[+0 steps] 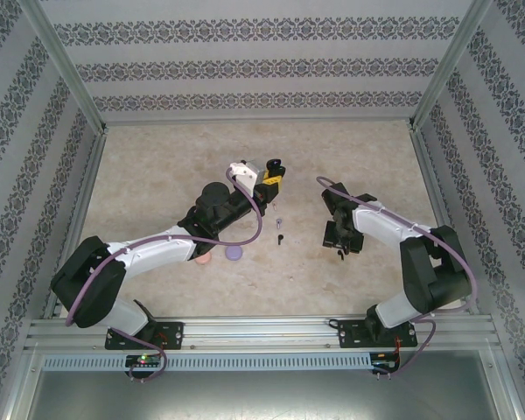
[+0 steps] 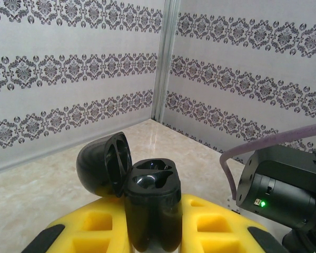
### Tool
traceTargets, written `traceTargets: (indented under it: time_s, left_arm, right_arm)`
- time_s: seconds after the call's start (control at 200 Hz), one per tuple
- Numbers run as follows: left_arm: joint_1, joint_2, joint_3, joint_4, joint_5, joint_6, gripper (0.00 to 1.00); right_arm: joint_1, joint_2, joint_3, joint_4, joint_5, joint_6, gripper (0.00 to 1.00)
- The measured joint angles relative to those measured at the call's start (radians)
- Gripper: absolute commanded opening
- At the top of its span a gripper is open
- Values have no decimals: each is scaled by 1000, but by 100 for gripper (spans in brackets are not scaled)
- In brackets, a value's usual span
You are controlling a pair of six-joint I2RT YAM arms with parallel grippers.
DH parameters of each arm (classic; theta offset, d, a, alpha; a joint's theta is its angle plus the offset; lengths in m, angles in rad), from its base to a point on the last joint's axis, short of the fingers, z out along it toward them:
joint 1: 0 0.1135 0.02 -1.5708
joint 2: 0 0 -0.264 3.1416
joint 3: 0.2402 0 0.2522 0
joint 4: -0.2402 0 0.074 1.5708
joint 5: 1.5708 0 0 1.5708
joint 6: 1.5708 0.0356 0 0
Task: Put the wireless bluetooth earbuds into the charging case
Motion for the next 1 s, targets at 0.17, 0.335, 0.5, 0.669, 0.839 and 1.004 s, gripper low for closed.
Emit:
traceTargets:
  time_s: [0.17,0.335,0.5,0.669,0.839,1.004]
  left_arm:
    - [0,0,0,0,0,0,0]
    - [0,0,0,0,0,0,0]
    - [0,0,0,0,0,0,0]
    - [0,0,0,0,0,0,0]
    - [0,0,0,0,0,0,0]
    - [0,0,0,0,0,0,0]
  right_arm:
    - [0,9,0,-9,-8,-29,48]
    - [-3,9,0,-8,-22,-32,45]
    - [-8,12,-1,-8,-27,-32,42]
    - [-16,21,-12,-8,-34,-35,39]
    - [-16,32,-14,-8,-41,-36,37]
    - [-16,42,-15,-7,-45,-37,35]
